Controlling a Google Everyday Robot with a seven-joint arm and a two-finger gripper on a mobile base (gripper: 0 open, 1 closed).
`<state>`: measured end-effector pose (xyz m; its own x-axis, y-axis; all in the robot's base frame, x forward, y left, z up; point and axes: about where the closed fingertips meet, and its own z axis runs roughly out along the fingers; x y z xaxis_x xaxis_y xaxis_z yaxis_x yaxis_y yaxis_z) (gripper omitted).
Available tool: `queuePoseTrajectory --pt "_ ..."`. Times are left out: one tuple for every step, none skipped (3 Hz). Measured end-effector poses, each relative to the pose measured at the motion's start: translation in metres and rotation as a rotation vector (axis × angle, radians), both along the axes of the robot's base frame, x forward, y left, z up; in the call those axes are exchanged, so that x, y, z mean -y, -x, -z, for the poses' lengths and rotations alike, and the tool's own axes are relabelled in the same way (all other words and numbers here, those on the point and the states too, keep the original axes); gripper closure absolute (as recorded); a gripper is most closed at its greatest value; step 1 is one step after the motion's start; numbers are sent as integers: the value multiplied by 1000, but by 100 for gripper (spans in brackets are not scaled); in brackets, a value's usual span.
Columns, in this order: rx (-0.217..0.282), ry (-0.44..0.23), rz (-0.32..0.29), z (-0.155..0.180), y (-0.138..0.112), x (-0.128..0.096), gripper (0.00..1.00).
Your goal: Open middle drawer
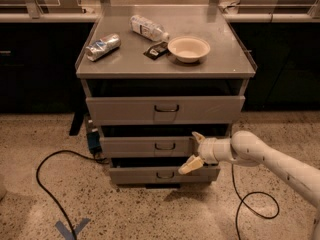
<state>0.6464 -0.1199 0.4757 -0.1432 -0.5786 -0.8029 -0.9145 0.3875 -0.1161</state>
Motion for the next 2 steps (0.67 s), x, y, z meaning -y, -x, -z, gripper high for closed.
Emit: queuePoseTrajectory --pt "18 4 -1 -3 -15 0 0" --pt "-24 2 -7 19 -34 -1 0"
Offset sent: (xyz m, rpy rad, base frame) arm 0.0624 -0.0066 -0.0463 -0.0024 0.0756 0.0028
